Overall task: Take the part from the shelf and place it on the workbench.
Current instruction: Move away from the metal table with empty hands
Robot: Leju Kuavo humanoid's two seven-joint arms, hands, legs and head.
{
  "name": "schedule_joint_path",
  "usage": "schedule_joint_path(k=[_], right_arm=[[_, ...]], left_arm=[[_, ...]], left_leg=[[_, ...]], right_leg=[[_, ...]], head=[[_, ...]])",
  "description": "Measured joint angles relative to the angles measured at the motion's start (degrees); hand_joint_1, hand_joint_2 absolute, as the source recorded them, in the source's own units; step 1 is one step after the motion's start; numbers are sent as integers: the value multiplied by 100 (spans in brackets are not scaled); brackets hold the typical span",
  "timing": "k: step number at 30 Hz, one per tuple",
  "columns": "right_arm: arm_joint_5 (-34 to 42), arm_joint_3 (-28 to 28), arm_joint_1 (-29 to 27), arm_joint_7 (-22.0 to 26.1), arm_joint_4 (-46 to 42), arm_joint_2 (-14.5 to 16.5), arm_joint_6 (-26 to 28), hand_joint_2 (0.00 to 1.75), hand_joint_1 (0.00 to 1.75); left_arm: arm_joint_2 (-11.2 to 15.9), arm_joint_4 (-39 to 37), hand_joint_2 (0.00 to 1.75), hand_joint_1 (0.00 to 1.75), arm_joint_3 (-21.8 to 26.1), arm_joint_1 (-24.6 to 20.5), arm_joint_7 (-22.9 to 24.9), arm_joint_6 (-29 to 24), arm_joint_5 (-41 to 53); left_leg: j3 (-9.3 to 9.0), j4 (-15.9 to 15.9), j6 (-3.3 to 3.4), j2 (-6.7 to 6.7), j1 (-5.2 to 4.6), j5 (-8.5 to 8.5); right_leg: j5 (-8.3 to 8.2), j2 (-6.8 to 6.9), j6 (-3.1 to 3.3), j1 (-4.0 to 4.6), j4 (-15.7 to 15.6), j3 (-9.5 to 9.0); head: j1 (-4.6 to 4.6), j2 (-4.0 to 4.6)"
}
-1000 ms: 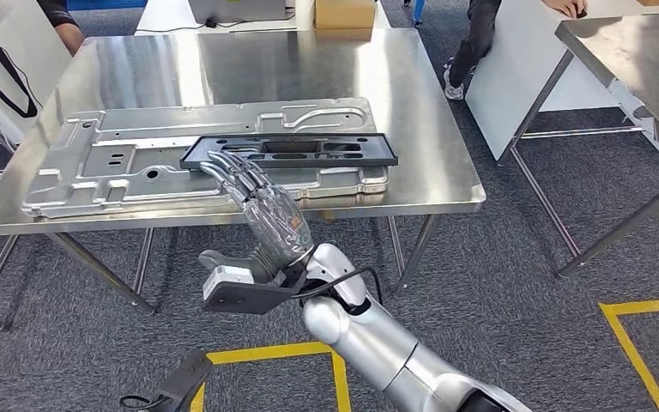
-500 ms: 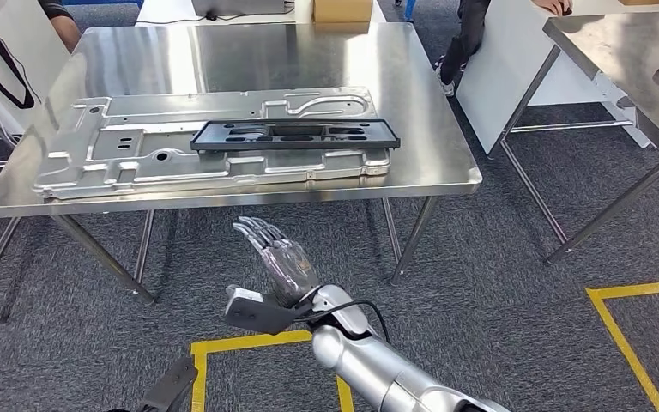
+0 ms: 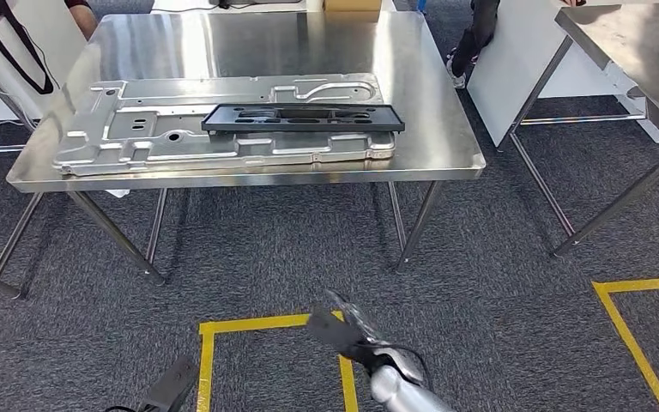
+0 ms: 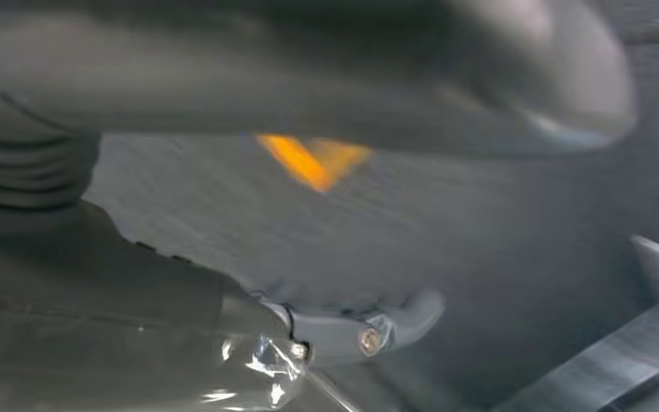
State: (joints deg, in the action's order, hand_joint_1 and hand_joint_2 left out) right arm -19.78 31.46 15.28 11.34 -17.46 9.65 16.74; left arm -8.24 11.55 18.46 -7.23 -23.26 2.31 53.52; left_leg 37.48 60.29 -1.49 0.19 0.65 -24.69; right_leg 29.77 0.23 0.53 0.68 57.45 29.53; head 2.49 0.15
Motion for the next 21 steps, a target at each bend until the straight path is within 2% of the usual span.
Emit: schedule_joint_path(k=[1, 2, 4, 5, 6, 7, 8, 10, 11, 12, 14, 15, 16, 17, 18, 20, 21], right_arm=[[108, -113, -92, -175, 64, -62, -99, 0, 0], [225, -238, -184, -388, 133, -131, -174, 0, 0], [426, -495, -394, -903, 274, -263, -236, 0, 0], [487, -616, -514, -1171, 344, -334, -211, 0, 0], [518, -717, -628, -1406, 406, -409, -169, 0, 0], [522, -807, -744, -1625, 469, -493, -114, 0, 0], [513, -880, -854, -1783, 521, -574, -63, 0, 0], [536, -1013, -1036, -1934, 598, -729, 10, 0, 0], [591, -1081, -1098, -1906, 620, -787, 47, 0, 0], [662, -1152, -1145, -1848, 636, -836, 89, 0, 0], [790, -1313, -1214, -1690, 664, -894, 192, 0, 0], [818, -1375, -1238, -1619, 676, -911, 229, 0, 0], [823, -1426, -1254, -1544, 688, -919, 265, 0, 0], [799, -1453, -1264, -1463, 695, -923, 297, 0, 0], [765, -1469, -1267, -1376, 700, -922, 333, 0, 0], [682, -1486, -1266, -1200, 702, -905, 413, 0, 0], [647, -1486, -1261, -1130, 702, -889, 448, 0, 0]], left_arm=[[17, -3, 0, 0, 1, 29, 14, -2, 5], [32, -5, 0, 0, 1, 49, 33, -5, 13], [56, -9, 0, 0, -1, 69, 81, -13, 32], [68, -10, 0, 0, -1, 81, 102, -19, 37], [81, -11, 0, 0, 1, 96, 117, -27, 38], [98, -12, 0, 0, 4, 115, 124, -39, 31], [116, -11, 0, 0, 13, 129, 127, -53, 21], [138, -12, 0, 0, 44, 139, 114, -78, -3], [143, -12, 0, 0, 60, 141, 109, -84, -9], [144, -13, 0, 0, 73, 150, 106, -86, -11], [148, -16, 0, 0, 88, 190, 114, -76, -11], [149, -18, 0, 0, 92, 208, 117, -68, -8], [150, -19, 0, 0, 93, 220, 122, -57, -2], [152, -20, 0, 0, 95, 226, 130, -43, 12], [155, -20, 0, 0, 97, 227, 140, -26, 29], [159, -21, 0, 0, 100, 228, 174, 10, 76], [158, -21, 0, 0, 98, 228, 192, 30, 101]], left_leg=[[44, 107, -21, -3, -4, -129], [118, 334, -36, -6, -6, -344], [307, 1058, -58, -5, 6, -845], [358, 1378, -68, -4, 10, -988], [338, 1542, -77, -5, 19, -1023], [194, 1453, -87, -7, 35, -940], [-53, 1146, -98, -8, 54, -797], [-583, 350, -117, -2, 69, -655], [-720, 101, -116, 3, 65, -654], [-759, -3, -102, 12, 52, -688], [-711, -14, -34, 21, 37, -654], [-689, -17, 16, 18, 39, -625], [-656, -24, 74, 13, 47, -587], [-609, -32, 127, 7, 58, -541], [-553, -33, 165, 0, 63, -496], [-426, -26, 193, -6, 57, -405], [-368, -22, 190, -11, 55, -362]], right_leg=[[-41, 1, 10, -21, -24, 27], [-85, 4, 23, -40, -40, 63], [-146, 15, 53, -42, -20, 146], [-172, 26, 56, -42, -4, 192], [-197, 34, 53, -46, 12, 238], [-217, 40, 44, -55, 39, 290], [-232, 41, 32, -68, 74, 341], [-254, 38, -5, -81, 164, 447], [-270, 35, -32, -78, 202, 487], [-293, 31, -64, -72, 227, 518], [-353, 26, -137, -76, 232, 545], [-347, 24, -165, -86, 239, 560], [-264, 23, -190, -94, 301, 594], [-93, 21, -209, -101, 468, 661], [150, 19, -225, -110, 749, 762], [596, 18, -246, -121, 1469, 975], [679, 18, -250, -126, 1700, 1005]], head=[[-21, 0], [-58, 0], [-130, 0], [-146, 0], [-152, 0], [-156, 0], [-160, 0], [-172, 0], [-176, 0], [-181, 0], [-177, 0], [-177, 0], [-161, 0], [-133, 0], [-100, 0], [-36, 0], [-19, 0]])
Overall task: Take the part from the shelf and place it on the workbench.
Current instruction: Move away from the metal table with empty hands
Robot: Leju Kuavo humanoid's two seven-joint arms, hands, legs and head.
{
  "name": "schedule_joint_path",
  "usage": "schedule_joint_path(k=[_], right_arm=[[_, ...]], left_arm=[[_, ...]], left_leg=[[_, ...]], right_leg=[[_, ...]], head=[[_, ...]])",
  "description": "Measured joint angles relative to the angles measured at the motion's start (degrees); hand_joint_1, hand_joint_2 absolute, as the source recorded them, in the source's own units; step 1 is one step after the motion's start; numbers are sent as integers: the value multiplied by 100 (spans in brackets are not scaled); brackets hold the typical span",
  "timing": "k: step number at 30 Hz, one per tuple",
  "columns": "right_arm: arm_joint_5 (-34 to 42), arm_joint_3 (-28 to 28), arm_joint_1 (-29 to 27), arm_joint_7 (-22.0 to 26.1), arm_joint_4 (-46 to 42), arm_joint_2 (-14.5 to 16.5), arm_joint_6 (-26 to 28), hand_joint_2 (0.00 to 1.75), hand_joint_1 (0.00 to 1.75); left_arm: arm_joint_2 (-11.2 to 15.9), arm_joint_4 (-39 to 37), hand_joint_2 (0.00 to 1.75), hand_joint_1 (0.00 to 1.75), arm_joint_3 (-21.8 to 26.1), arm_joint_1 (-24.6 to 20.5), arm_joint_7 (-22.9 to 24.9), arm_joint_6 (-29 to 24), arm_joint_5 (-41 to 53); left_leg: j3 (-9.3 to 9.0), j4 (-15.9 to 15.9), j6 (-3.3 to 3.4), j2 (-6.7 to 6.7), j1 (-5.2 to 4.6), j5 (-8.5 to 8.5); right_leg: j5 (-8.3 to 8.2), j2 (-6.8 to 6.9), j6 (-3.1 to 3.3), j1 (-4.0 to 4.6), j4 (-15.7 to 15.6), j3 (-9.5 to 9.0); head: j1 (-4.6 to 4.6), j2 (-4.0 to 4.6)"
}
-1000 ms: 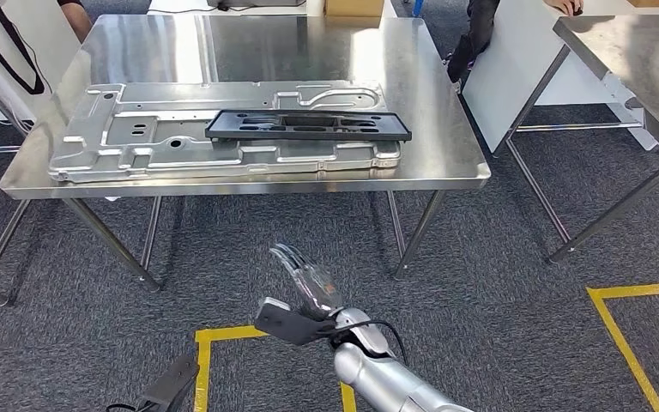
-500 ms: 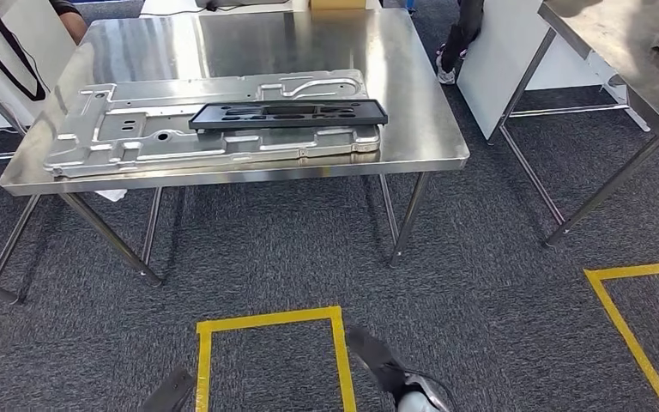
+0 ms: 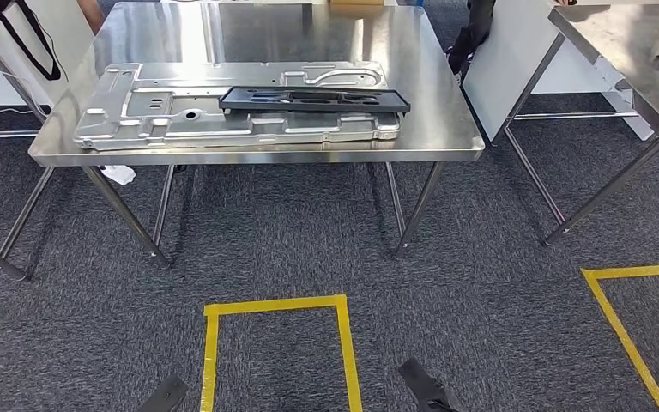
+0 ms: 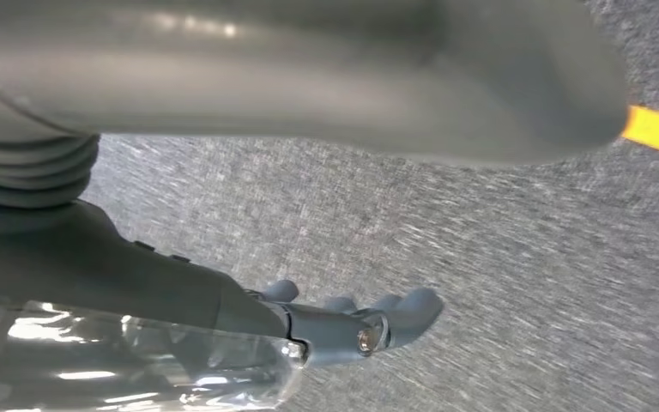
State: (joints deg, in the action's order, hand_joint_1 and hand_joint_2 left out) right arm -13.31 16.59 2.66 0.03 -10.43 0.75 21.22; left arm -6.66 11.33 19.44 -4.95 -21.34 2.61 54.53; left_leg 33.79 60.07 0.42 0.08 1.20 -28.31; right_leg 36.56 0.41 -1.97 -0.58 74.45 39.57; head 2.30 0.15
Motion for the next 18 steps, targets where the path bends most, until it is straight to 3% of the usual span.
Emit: schedule_joint_path(k=[1, 2, 4, 6, 9, 10, 12, 14, 15, 16, 17, 18], right_arm=[[-32, 1, 8, 56, 0, 19, 29, 0, 0], [-65, 1, 20, 95, 1, 36, 49, 0, 0], [-127, 3, 67, 130, 0, 60, 78, 0, 0], [-180, 4, 118, 117, 0, 73, 94, 0, 0], [-203, 4, 115, -22, 11, 80, 99, 0, 0], [-204, 4, 103, -81, 18, 79, 97, 0, 0], [-211, 3, 80, -216, 33, 68, 76, 0, 0], [-223, 2, 53, -405, 52, 50, 7, 0, 0], [-224, 2, 37, -504, 63, 42, -39, 0, 0], [-216, 2, 20, -582, 74, 35, -85, 0, 0], [-200, 2, 3, -632, 80, 28, -130, 0, 0], [-181, 1, -13, -655, 84, 22, -166, 0, 0]], left_arm=[[-2, -1, 0, 0, -3, -2, 17, 15, 24], [-9, 0, 0, 0, -7, -8, 34, 29, 44], [-26, 1, 0, 0, -11, -35, 57, 44, 68], [-44, 1, 0, 0, -12, -82, 73, 50, 83], [-67, 1, 0, 0, -15, -138, 75, 51, 88], [-74, 1, 0, 0, -15, -143, 73, 50, 88], [-85, 1, 0, 0, -18, -152, 53, 48, 86], [-93, 1, 0, 0, -20, -164, 22, 39, 84], [-95, 1, 0, 0, -20, -169, 12, 34, 84], [-95, 1, 0, 0, -20, -171, 10, 28, 91], [-95, 1, 0, 0, -20, -173, 16, 22, 101], [-95, 1, 0, 0, -20, -175, 27, 13, 113]], left_leg=[[52, 2, -7, -3, -1, 40], [97, 3, -18, -5, 0, 79], [164, 4, -59, -2, -1, 151], [208, -1, -124, 1, -8, 230], [242, -35, -235, 3, 2, 336], [272, -5, -261, 3, 7, 285], [411, 360, -286, 2, 12, -95], [600, 1116, -294, 3, 5, -610], [642, 1433, -298, 4, -1, -748], [596, 1564, -299, 5, -6, -763], [439, 1451, -297, 4, -8, -676], [176, 1112, -294, 2, -8, -532]], right_leg=[[-29, 0, 0, -2, 35, -66], [-149, 0, 2, -4, -157, -245], [-413, -3, 19, -1, -996, -819], [-493, -13, 48, 26, -1624, -1190], [-541, -20, 131, 52, -1731, -1163], [-589, -18, 173, 47, -1738, -1122], [-697, -14, 247, 33, -1754, -1019], [-782, -12, 281, 51, -1742, -903], [-820, -11, 287, 59, -1730, -845], [-852, -11, 291, 64, -1710, -785], [-878, -10, 289, 65, -1684, -729], [-897, -10, 282, 64, -1651, -678]], head=[[15, 0], [31, 0], [63, 0], [83, 0], [80, 0], [70, 0], [4, 0], [-67, 0], [-82, 0], [-92, 0], [-100, 0], [-107, 0]])
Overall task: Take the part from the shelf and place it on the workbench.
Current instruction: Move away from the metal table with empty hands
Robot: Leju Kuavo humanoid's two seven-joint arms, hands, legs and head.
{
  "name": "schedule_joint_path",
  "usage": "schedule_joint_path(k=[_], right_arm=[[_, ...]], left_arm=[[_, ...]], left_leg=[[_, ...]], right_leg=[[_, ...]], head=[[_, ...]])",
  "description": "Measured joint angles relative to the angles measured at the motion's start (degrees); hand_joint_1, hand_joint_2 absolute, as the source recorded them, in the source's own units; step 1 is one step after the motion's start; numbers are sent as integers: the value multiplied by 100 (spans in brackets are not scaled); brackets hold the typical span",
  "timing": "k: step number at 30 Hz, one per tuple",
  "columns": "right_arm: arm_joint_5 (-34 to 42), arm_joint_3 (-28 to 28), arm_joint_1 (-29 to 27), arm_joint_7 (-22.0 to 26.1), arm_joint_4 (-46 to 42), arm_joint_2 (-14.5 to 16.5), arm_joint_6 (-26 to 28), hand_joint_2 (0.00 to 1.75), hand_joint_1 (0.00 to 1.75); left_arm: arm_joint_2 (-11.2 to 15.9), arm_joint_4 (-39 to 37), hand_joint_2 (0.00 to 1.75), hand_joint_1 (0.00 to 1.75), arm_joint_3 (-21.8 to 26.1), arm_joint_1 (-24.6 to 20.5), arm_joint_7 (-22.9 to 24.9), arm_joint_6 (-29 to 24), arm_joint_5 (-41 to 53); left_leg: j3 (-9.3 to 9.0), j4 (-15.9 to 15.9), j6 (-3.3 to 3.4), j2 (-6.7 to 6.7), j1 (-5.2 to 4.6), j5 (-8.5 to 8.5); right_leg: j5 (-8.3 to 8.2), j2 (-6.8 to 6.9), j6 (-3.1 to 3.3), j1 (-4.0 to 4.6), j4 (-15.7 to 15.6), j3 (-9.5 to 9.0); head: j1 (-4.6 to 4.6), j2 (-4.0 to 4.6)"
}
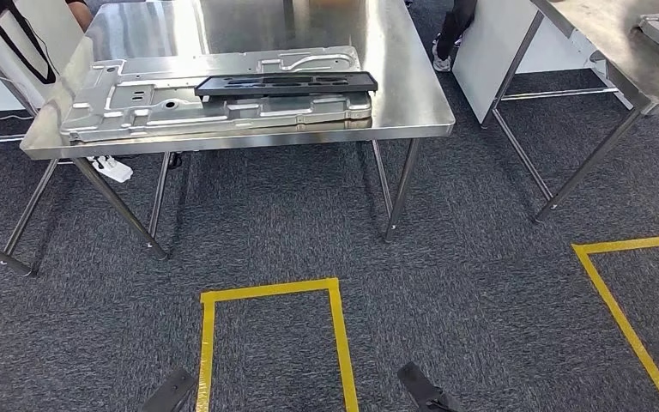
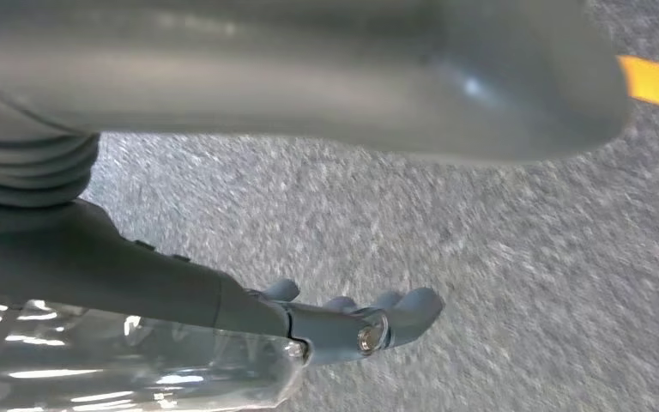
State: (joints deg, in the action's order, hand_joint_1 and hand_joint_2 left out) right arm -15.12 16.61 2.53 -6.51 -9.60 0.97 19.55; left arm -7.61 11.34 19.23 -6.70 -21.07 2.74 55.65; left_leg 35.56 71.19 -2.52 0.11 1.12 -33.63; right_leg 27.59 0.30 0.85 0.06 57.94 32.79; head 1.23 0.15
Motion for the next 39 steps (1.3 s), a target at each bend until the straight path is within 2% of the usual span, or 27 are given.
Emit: schedule_joint_path(k=[2, 3, 5, 7, 8, 9, 11, 12, 13, 14, 15, 16, 18, 19, 20, 22, 24, 26, 28, 29, 30, 31, 32, 34, 36, 38, 39], right_arm=[[38, -5, -21, 19, 2, -10, -71, 0, 0], [50, -10, -25, 52, 2, -12, -101, 0, 0], [62, -20, -33, 162, 2, -14, -152, 0, 0], [50, -24, -50, 324, 2, -7, -169, 0, 0], [36, -23, -56, 419, 2, 3, -162, 0, 0], [18, -21, -53, 513, 2, 12, -151, 0, 0], [-8, -19, -30, 672, 2, 31, -138, 87, 0], [-14, -19, -14, 734, 2, 38, -136, 131, 0], [-17, -19, 2, 789, 2, 48, -137, 175, 0], [-20, -19, 22, 840, 1, 58, -141, 175, 0], [-21, -19, 49, 894, 0, 71, -154, 175, 0], [-23, -19, 87, 950, -3, 84, -175, 175, 0], [-43, -19, 184, 1041, -14, 108, -235, 175, 0], [-62, -18, 232, 1072, -19, 120, -265, 175, 0], [-88, -17, 267, 1093, -23, 133, -291, 175, 0], [-142, -14, 290, 1103, -24, 152, -334, 175, 0], [-196, -9, 289, 1073, -24, 161, -368, 175, 0], [-242, -5, 288, 997, -24, 163, -392, 175, 0], [-272, -3, 269, 902, -24, 160, -418, 175, 0], [-279, -2, 254, 860, -24, 154, -433, 175, 0], [-284, -2, 239, 824, -24, 145, -447, 175, 0], [-282, -2, 225, 796, -24, 132, -457, 175, 0], [-280, -2, 214, 778, -24, 117, -461, 175, 0], [-261, -2, 201, 764, -24, 77, -462, 175, 0], [-229, -2, 178, 768, -24, 29, -462, 175, 0], [-204, -2, 147, 776, -23, -18, -462, 175, 0], [-197, -1, 139, 780, -23, -31, -460, 175, 0]], left_arm=[[1, 1, 0, 0, -1, -12, 41, -29, 24], [1, 1, 0, 0, -1, -12, 71, -45, 33], [10, 1, 0, 0, -2, 17, 139, -79, 51], [31, -1, 0, 0, -1, 59, 195, -111, 70], [49, -2, 0, 0, 0, 72, 213, -127, 78], [72, -2, 0, 0, 1, 82, 224, -142, 83], [126, -2, 0, 0, 4, 106, 235, -165, 84], [151, -2, 0, 0, 5, 121, 237, -172, 84], [174, -3, 0, 0, 8, 137, 238, -175, 82], [191, -3, 0, 0, 10, 153, 239, -179, 80], [207, -4, 0, 0, 11, 167, 240, -181, 79], [216, -7, 0, 0, 11, 178, 242, -184, 82], [221, -13, 0, 0, 10, 185, 245, -186, 93], [221, -15, 0, 0, 9, 185, 245, -187, 103], [221, -17, 0, 0, 8, 184, 243, -190, 109], [216, -22, 0, 0, 6, 191, 233, -204, 120], [200, -26, 87, 0, 3, 201, 264, -228, 124], [175, -26, 175, 0, -1, 197, 391, -238, 132], [150, -26, 175, 0, -2, 188, 551, -235, 145], [136, -26, 175, 0, -2, 185, 611, -235, 150], [122, -26, 175, 0, -2, 182, 657, -233, 152], [108, -26, 175, 0, -2, 177, 689, -230, 149], [93, -26, 175, 0, -2, 170, 707, -227, 143], [65, -26, 175, 0, -1, 153, 732, -220, 123], [28, -27, 175, 0, 0, 146, 766, -202, 104], [-11, -28, 175, 0, 1, 149, 794, -177, 94], [-25, -28, 175, 0, 3, 147, 801, -168, 93]], left_leg=[[-546, -842, 21, -1, -12, 161], [-694, -1109, 34, 1, -23, 181], [-722, -1230, 70, 6, -48, 184], [-660, -1238, 154, -4, -29, 251], [-614, -1246, 205, -11, -19, 300], [-555, -1254, 244, -17, -6, 353], [-438, -1250, 268, -23, -5, 436], [-388, -1247, 266, -28, -5, 470], [-341, -1243, 263, -34, -5, 503], [-291, -1239, 258, -37, -5, 537], [-239, -1233, 248, -39, -4, 574], [-191, -1227, 234, -38, -3, 611], [-118, -1214, 186, -31, -6, 678], [-87, -1211, 153, -28, -8, 716], [-59, -1211, 118, -28, -10, 756], [-13, -1227, 45, -25, -4, 831], [54, -1133, -2, -21, 8, 734], [234, -624, -15, -20, 13, 334], [454, 142, -20, -19, 6, -77], [479, 362, -22, -19, 2, -144], [401, 359, -22, -20, 1, -98], [214, 115, -20, -21, 3, 41], [-39, -283, -16, -23, 6, 213], [-445, -975, 0, -23, -7, 393], [-522, -1180, 27, -14, -24, 372], [-467, -1198, 80, -6, -12, 389], [-444, -1202, 114, -6, -4, 407]], right_leg=[[-31, -1, -29, 4, 74, 91], [-52, -1, -52, 10, 105, 124], [-111, -1, -107, 22, 131, 166], [-93, -3, -158, 12, 162, 208], [29, -5, -184, 3, 264, 259], [234, -7, -206, -9, 470, 342], [690, -7, -239, -30, 1048, 535], [849, -7, -248, -36, 1340, 616], [921, -7, -256, -42, 1550, 651], [911, -7, -261, -48, 1648, 623], [823, -7, -264, -56, 1589, 508], [666, -7, -263, -63, 1318, 284], [410, -13, -247, -61, 468, -281], [364, -19, -238, -49, 131, -475], [369, -24, -229, -33, -57, -564], [364, -28, -185, -12, -127, -535], [296, -21, -88, -21, -144, -473], [222, -14, -8, -24, -157, -408], [172, -12, 11, -8, -150, -345], [152, -11, 9, -2, -144, -318], [138, -10, 4, -1, -134, -295], [131, -10, -2, -4, -117, -278], [132, -10, -14, -8, -91, -264], [143, -11, -51, 4, -25, -218], [130, -11, -107, 23, 22, -159], [125, -12, -163, 15, 48, -114], [184, -13, -192, 9, 112, -71]], head=[[-13, 0], [-14, 0], [-8, 0], [3, 0], [25, 0], [52, 0], [112, 0], [127, 0], [137, 0], [147, 0], [158, 0], [170, 0], [206, 0], [219, 0], [225, 0], [213, 0], [187, 0], [121, 0], [55, 0], [38, 0], [28, 0], [21, 0], [13, 0], [-6, 0], [-18, 0], [-16, 0], [-2, 0]])
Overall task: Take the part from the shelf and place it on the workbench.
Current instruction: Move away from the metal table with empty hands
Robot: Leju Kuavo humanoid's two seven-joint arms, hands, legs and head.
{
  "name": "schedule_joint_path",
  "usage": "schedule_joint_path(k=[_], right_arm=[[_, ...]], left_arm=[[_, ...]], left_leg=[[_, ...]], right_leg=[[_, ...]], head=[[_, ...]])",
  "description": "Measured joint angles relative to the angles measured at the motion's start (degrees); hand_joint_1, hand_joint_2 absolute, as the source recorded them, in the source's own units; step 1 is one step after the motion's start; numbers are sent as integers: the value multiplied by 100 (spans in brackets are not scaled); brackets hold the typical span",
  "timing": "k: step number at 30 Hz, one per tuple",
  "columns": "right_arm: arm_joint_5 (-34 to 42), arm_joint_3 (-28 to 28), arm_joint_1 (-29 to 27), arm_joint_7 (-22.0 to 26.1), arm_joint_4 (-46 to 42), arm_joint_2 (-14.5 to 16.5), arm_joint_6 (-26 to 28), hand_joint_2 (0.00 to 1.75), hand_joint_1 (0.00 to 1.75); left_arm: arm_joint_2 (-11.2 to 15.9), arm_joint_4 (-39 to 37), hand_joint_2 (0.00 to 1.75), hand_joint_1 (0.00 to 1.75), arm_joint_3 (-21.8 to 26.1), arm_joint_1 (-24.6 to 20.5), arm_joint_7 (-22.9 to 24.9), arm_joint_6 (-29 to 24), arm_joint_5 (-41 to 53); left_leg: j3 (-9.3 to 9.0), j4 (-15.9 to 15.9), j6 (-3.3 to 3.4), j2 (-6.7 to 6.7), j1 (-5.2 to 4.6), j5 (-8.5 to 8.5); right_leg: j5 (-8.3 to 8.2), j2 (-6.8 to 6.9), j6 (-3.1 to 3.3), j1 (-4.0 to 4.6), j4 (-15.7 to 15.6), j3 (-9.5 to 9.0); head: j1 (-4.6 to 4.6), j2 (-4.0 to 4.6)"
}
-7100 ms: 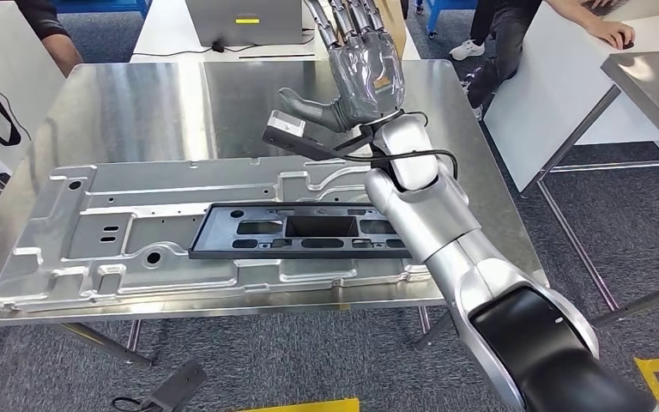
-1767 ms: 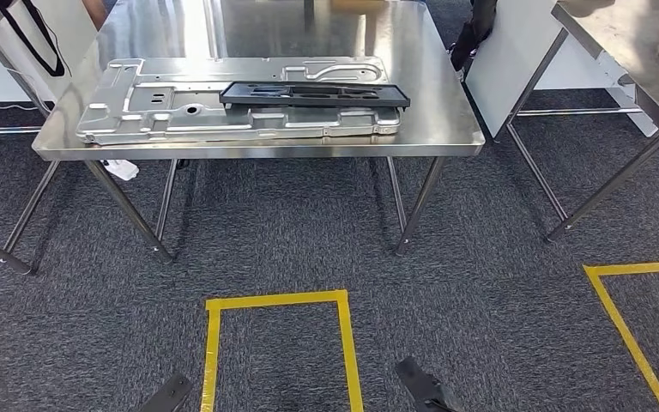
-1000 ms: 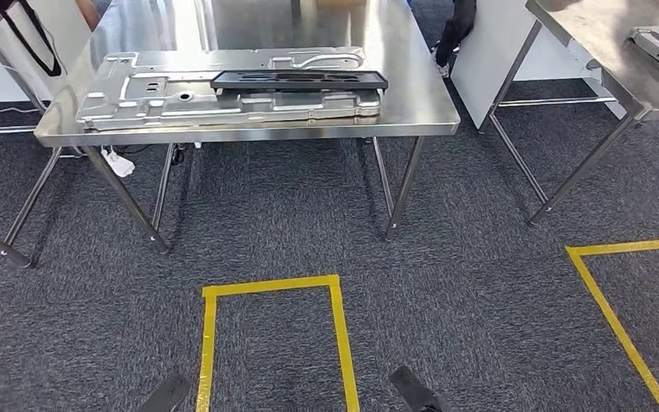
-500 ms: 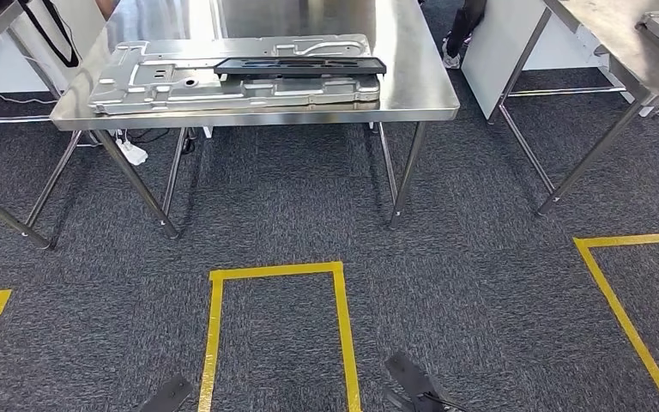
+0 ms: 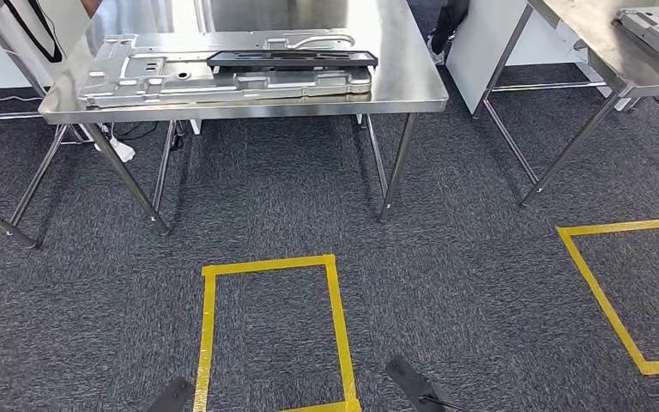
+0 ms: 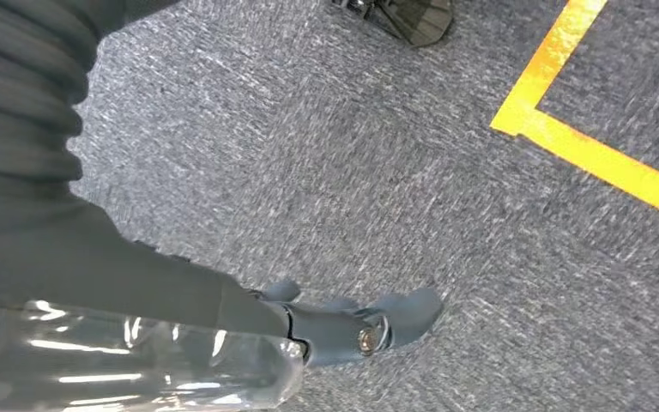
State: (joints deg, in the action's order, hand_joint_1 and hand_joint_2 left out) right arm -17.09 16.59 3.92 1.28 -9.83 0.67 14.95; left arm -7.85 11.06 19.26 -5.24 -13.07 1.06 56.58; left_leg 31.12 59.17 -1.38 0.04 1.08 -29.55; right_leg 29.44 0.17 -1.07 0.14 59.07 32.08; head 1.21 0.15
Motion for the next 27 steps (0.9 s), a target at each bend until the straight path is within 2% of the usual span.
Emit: schedule_joint_path(k=[2, 4, 5, 6, 7, 9, 10, 11, 14, 16, 17, 19, 20, 21, 22, 24, 25, 26, 27], right_arm=[[3, 0, -5, 14, 0, -23, 16, 175, 0], [-5, -1, -22, 61, 1, -40, 79, 175, 0], [-14, -1, -35, 93, 2, -47, 125, 175, 0], [-24, -1, -47, 128, 2, -49, 170, 175, 0], [-38, -1, -54, 154, 1, -49, 209, 175, 0], [-75, 1, -57, 185, 1, -49, 277, 175, 0], [-94, 1, -57, 191, 1, -46, 305, 175, 0], [-108, 2, -58, 195, 2, -43, 331, 175, 0], [-121, 2, -67, 202, 1, -34, 375, 175, 0], [-129, 1, -68, 210, 1, -26, 385, 175, 0], [-133, 1, -65, 216, 0, -22, 391, 175, 0], [-136, -1, -63, 226, -1, -20, 400, 175, 0], [-136, -1, -64, 231, 0, -19, 402, 175, 0], [-136, -1, -65, 233, 0, -18, 402, 175, 0], [-136, -1, -66, 234, 1, -16, 402, 175, 0], [-136, -1, -63, 237, 1, -15, 402, 175, 0], [-135, -2, -60, 238, 1, -15, 402, 175, 0], [-129, -8, -58, 239, -4, -16, 399, 175, 0], [-112, -22, -62, 238, -14, -18, 388, 175, 0]], left_arm=[[-18, 1, 175, 0, 5, -6, 11, 15, -1], [-22, 0, 175, 0, 10, 3, 29, 49, -1], [-25, -1, 175, 0, 10, 11, 43, 68, 2], [-29, -2, 175, 0, 10, 18, 60, 86, 7], [-34, -2, 175, 0, 10, 23, 77, 98, 12], [-47, -3, 175, 0, 11, 23, 102, 116, 22], [-52, -4, 175, 0, 11, 21, 109, 120, 23], [-55, -4, 175, 0, 11, 21, 115, 122, 25], [-58, -5, 175, 0, 10, 25, 131, 127, 25], [-59, -5, 175, 0, 9, 24, 131, 131, 26], [-59, -5, 175, 0, 8, 24, 131, 133, 26], [-61, -5, 175, 0, 7, 26, 132, 137, 27], [-61, -5, 175, 0, 8, 28, 133, 137, 27], [-61, -5, 175, 0, 8, 29, 132, 137, 27], [-61, -5, 175, 0, 8, 28, 132, 137, 27], [-61, -5, 175, 0, 9, 22, 128, 137, 26], [-61, -5, 175, 0, 9, 21, 127, 137, 19], [-61, -6, 175, 0, 6, 28, 128, 137, -7], [-59, -7, 175, 0, 1, 54, 138, 138, -60]], left_leg=[[47, -10, 69, -10, 15, 36], [90, -7, 105, -17, 13, 56], [101, -5, 112, -19, 12, 60], [105, -4, 115, -19, 12, 63], [100, -3, 116, -18, 14, 63], [89, -1, 109, -10, 11, 62], [96, 5, 99, -4, 2, 66], [116, 12, 81, 1, -9, 74], [186, 23, 4, 4, -30, 99], [258, 203, -32, 5, -37, -53], [357, 466, -40, 6, -39, -226], [656, 1243, -49, 6, -40, -612], [778, 1563, -53, 6, -39, -720], [810, 1684, -57, 6, -36, -714], [740, 1571, -59, 6, -30, -600], [374, 829, -68, 4, -6, -214], [209, 462, -73, 8, 2, -87], [113, 225, -74, 14, 5, -22], [87, 132, -71, 21, -2, -25]], right_leg=[[302, -2, -49, -21, 451, 215], [643, -2, -74, -34, 1211, 555], [702, -2, -79, -38, 1468, 666], [655, -2, -80, -41, 1532, 684], [502, -2, -79, -42, 1361, 594], [92, -4, -68, -40, 604, 221], [-42, -7, -57, -31, 270, 69], [-94, -9, -40, -22, 57, -18], [-59, -11, 29, -26, -58, -2], [-80, -6, 81, -55, -86, 4], [-92, -2, 106, -66, -98, 1], [-100, 5, 134, -55, -96, 4], [-103, 7, 139, -52, -94, 5], [-104, 7, 141, -53, -90, 4], [-104, 6, 140, -58, -83, 0], [-87, 3, 112, -73, -51, -8], [-73, 1, 90, -67, -14, 4], [-66, 0, 64, -58, 17, 25], [-67, 1, 39, -48, 37, 48]], head=[[49, 0], [98, 0], [116, 0], [135, 0], [155, 0], [196, 0], [211, 0], [226, 0], [228, 0], [186, 0], [150, 0], [79, 0], [57, 0], [44, 0], [33, 0], [11, 0], [-4, 0], [-14, 0], [-14, 0]])
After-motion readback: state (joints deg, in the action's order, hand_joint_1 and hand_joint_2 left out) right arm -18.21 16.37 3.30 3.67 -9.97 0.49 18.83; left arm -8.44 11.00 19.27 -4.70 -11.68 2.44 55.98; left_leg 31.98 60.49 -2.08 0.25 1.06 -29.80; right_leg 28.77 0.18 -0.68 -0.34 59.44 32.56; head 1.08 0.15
